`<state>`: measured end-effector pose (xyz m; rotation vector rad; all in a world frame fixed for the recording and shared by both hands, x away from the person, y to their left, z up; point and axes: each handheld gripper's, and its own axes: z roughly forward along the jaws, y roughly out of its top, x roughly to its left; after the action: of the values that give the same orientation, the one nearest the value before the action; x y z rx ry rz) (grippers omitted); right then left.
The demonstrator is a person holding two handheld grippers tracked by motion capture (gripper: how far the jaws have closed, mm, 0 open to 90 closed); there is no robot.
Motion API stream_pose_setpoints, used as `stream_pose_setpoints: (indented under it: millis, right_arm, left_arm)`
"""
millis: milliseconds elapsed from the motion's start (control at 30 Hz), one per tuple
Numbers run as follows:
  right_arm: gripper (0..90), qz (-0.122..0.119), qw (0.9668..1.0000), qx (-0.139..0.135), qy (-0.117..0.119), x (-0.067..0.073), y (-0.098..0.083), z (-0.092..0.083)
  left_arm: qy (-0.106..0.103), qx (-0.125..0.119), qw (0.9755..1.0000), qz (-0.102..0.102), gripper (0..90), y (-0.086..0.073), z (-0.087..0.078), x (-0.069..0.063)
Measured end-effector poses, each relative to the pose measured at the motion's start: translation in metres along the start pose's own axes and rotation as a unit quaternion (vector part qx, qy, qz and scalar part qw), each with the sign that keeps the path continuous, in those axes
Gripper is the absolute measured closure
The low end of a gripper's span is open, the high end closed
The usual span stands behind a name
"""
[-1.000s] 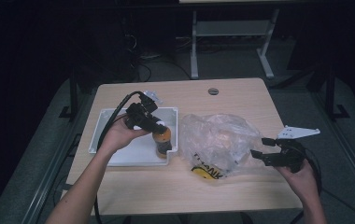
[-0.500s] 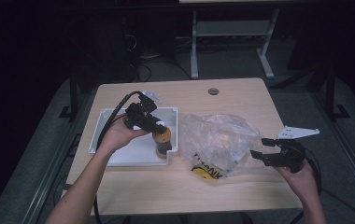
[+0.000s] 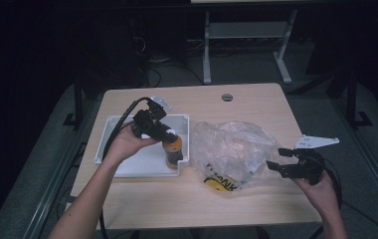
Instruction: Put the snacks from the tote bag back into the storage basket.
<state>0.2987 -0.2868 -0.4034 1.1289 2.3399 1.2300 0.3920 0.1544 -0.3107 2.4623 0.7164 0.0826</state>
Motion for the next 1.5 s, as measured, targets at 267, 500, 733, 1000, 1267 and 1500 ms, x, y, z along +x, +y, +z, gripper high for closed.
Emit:
stream_pose_setpoints:
  millis: [267, 500, 733, 1000, 1267, 1500]
  right_arm:
    - [28.4, 0.002, 1.0, 0.002, 0.0, 0.0, 0.0, 0.001]
    - [28.4, 0.004, 1.0, 0.003, -0.001, 0.0, -0.001, 0.002]
    - [28.5, 0.005, 1.0, 0.005, -0.001, 0.0, -0.002, 0.002]
    - [28.2, 0.008, 0.9999, 0.008, -0.001, 0.0, -0.002, 0.003]
    - [28.1, 0.008, 0.9999, 0.009, -0.002, -0.001, -0.002, 0.004]
    - [28.1, 0.008, 0.9999, 0.008, -0.003, -0.001, -0.002, 0.004]
  left_arm:
    - [0.0, -0.007, 1.0, -0.003, 51.4, -0.002, -0.004, 0.002]
    - [-0.001, -0.013, 0.9999, -0.002, 47.6, -0.001, -0.006, 0.0]
    - [0.0, -0.025, 0.9997, -0.003, 46.2, -0.003, -0.012, -0.001]
    - [0.002, -0.031, 0.9995, -0.003, 44.5, -0.005, -0.019, 0.001]
    - [0.005, -0.037, 0.9993, -0.004, 43.4, -0.01, -0.024, 0.001]
    - [0.008, -0.048, 0.9988, -0.005, 42.8, -0.013, -0.029, 0.0]
